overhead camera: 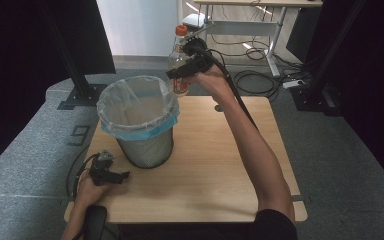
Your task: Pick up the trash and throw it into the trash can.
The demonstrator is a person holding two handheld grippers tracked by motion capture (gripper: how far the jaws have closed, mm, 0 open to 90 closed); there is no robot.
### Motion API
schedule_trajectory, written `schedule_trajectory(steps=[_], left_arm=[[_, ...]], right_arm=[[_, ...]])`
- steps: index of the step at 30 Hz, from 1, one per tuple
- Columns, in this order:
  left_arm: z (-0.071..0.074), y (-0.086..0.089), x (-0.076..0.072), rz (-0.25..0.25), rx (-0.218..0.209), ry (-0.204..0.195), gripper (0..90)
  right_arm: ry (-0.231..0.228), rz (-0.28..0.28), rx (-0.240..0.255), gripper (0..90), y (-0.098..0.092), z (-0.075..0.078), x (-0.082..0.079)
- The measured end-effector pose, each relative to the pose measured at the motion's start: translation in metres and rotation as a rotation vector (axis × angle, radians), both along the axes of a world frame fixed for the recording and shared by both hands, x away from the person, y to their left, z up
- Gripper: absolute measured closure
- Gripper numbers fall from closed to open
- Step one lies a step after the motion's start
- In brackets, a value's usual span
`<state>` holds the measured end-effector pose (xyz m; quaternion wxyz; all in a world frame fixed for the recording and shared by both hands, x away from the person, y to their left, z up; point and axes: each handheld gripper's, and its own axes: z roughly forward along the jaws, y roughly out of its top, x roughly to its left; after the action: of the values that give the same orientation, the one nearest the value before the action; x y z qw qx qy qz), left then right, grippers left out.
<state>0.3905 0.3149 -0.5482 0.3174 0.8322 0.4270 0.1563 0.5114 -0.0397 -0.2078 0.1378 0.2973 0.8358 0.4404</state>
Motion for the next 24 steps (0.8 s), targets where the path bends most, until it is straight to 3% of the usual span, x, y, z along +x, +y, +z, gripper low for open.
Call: schedule_trajectory(steps=[13,24], left_arm=[[0.000,0.000,0.000,0.001,-0.001,-0.001,0.0],[0.000,0.000,0.000,0.000,0.000,-0.001,0.0]], right_arm=[[-0.007,0.085,-0.010,27.7,0.046,-0.008,-0.001],[0.004,0.141,-0.053,27.7,0.079,-0.042,0.003]])
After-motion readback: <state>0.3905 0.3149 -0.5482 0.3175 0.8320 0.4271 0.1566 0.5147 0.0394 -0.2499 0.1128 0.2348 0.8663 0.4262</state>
